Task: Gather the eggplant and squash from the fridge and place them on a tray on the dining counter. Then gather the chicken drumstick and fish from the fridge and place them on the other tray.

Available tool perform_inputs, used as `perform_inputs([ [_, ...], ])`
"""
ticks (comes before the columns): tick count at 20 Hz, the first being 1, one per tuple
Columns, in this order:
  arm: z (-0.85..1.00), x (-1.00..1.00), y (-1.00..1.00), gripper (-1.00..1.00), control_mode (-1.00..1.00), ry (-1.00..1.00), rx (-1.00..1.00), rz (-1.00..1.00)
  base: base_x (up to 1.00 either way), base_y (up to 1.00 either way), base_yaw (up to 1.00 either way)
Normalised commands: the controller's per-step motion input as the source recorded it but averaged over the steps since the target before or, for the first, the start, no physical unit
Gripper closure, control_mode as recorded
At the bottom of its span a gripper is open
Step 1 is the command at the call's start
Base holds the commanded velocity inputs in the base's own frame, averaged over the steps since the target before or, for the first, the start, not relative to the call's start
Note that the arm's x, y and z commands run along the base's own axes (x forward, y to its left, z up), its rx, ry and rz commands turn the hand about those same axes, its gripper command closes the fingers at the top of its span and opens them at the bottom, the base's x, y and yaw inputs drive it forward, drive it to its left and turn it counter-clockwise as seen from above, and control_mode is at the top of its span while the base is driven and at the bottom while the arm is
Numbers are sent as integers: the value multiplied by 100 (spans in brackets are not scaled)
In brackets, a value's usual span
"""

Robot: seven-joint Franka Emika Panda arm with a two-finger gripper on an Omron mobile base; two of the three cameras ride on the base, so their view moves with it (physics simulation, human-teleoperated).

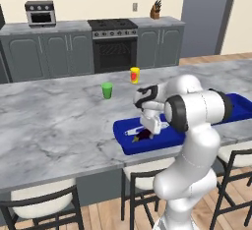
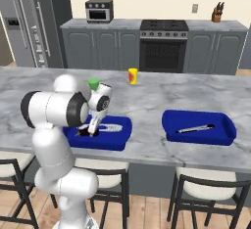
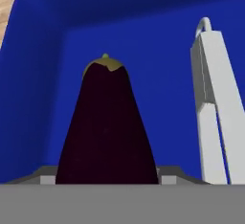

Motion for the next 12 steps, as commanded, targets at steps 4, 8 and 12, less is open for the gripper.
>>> perform_inputs([
  [4, 9, -31, 2, -100, -100, 0, 0, -6, 0, 0, 0],
  [8, 6, -4, 1, -100, -100, 0, 0, -6, 0, 0, 0],
  [12, 65, -15, 0, -100, -100, 0, -3, -9, 0, 0, 0],
])
